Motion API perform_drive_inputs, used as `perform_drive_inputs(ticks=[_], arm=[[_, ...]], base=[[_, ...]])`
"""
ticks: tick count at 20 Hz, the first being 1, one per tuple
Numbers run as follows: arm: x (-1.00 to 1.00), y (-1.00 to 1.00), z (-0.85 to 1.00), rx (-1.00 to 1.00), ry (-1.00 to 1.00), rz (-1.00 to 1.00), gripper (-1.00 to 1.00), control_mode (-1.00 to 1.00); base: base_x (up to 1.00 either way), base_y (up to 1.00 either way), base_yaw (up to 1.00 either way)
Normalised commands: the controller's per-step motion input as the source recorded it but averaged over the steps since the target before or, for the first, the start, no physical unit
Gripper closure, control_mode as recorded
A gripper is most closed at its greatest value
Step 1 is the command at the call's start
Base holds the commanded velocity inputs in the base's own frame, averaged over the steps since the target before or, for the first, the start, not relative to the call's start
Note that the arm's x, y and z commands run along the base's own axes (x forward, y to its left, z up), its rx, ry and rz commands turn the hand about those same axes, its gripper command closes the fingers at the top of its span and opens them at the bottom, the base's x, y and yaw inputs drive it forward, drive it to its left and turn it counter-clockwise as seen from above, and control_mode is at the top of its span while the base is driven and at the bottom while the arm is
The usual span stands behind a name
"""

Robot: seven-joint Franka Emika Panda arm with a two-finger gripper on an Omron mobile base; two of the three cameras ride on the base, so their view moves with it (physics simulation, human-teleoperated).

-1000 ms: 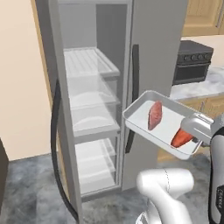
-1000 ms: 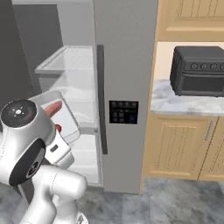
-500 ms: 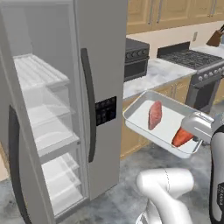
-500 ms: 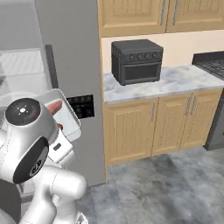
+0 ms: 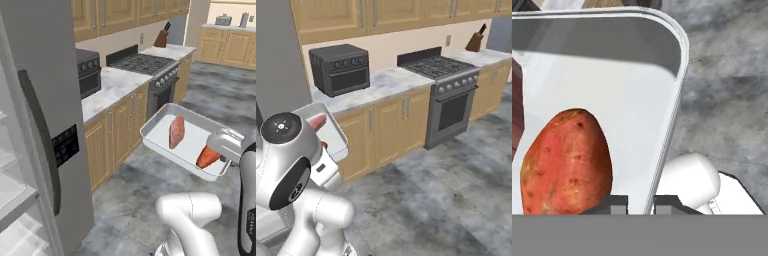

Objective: Place the tupperware containing the steak and sweet potato meal in the microwave. Close the microwave door and press the start button to reheat the meal.

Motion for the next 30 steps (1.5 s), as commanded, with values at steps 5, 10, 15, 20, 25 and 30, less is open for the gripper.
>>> perform_drive_inputs(ticks=[5,10,15,20,25,30], arm=[[0.00,0.00,0.00,0.00,0.00,0.00,1.00,1.00],[0.00,0.00,0.00,0.00,0.00,0.00,1.00,1.00],[0.00,0.00,0.00,0.00,0.00,0.00,1.00,1.00],[0.00,0.00,0.00,0.00,0.00,0.00,1.00,1.00],[0.00,0.00,0.00,0.00,0.00,0.00,1.00,1.00],[0.00,0.00,0.00,0.00,0.00,0.00,1.00,1.00]], base=[[0.15,-0.29,-0.69],[0.10,-0.24,-0.71],[0.20,-0.17,-0.69],[0.43,-0.02,-0.62],[0.46,0.00,-0.62],[0.51,0.05,-0.58]])
